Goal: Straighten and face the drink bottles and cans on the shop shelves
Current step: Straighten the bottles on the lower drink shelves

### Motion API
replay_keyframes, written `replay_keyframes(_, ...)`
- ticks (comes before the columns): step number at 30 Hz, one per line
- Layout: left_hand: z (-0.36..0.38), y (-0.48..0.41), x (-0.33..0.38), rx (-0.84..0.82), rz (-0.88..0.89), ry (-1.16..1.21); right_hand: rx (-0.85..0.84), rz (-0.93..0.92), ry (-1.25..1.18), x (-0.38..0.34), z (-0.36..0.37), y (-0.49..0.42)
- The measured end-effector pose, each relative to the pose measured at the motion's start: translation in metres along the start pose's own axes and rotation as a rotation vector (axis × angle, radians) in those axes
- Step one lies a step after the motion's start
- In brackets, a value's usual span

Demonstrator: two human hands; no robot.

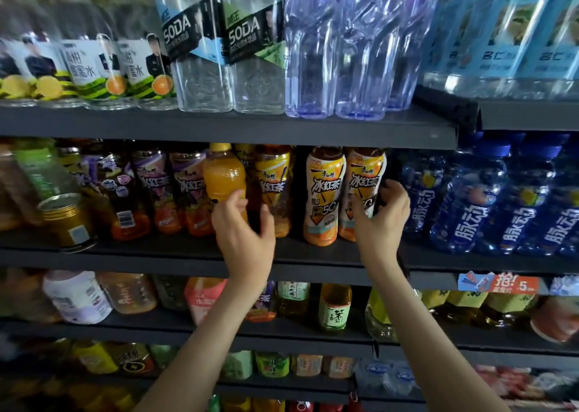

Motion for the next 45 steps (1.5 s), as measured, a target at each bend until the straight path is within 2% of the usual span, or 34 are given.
replay_keyframes(2,-0.013,-0.008,-0.023,0.063,-0.09,-0.034,0.028,-0.008,-0.059,-0.011,0.008,0.019)
replay_keyframes(3,-0.014,-0.011,-0.034,0.041,-0.13,-0.049,-0.001,0.0,-0.078,-0.015,0.017,0.029)
replay_keyframes(8,-0.003,-0.016,-0.069,-0.32,-0.31,-0.04,-0.114,-0.046,-0.107,-0.031,0.067,0.071)
replay_keyframes(14,-0.007,-0.033,-0.082,-0.445,-0.298,0.098,-0.185,-0.014,-0.107,-0.05,0.105,0.11)
replay_keyframes(17,-0.022,-0.03,-0.079,-0.495,-0.282,0.137,-0.286,0.078,-0.136,-0.054,0.111,0.127)
replay_keyframes(22,-0.054,-0.018,-0.065,-0.606,-0.239,0.184,-0.441,0.121,-0.139,-0.078,0.113,0.141)
replay_keyframes(25,-0.088,-0.016,-0.063,-0.586,-0.159,0.142,-0.492,0.104,-0.066,-0.097,0.119,0.16)
replay_keyframes(27,-0.115,-0.014,-0.069,-0.589,-0.174,0.084,-0.522,0.088,-0.076,-0.109,0.124,0.178)
replay_keyframes(33,-0.197,-0.026,-0.123,-0.745,-0.47,0.11,-0.747,0.165,-0.229,-0.147,0.172,0.242)
replay_keyframes(37,-0.266,-0.042,-0.168,-0.841,-0.578,0.139,-0.945,0.204,-0.301,-0.178,0.218,0.292)
replay_keyframes(41,-0.337,-0.066,-0.211,-0.765,-0.627,0.152,-1.101,0.196,-0.337,-0.222,0.275,0.341)
replay_keyframes(45,-0.415,-0.093,-0.27,-0.652,-0.657,0.088,-1.177,0.19,-0.384,-0.272,0.342,0.403)
Point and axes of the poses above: each hand's wrist, its own y-axis away from the middle knuckle, its own z-axis out of the palm, x = y × z, the point moved 5 cm from there along -y, towards the middle knuckle, and after that the axes turned 1 degree about z, right-handed, at the moved point
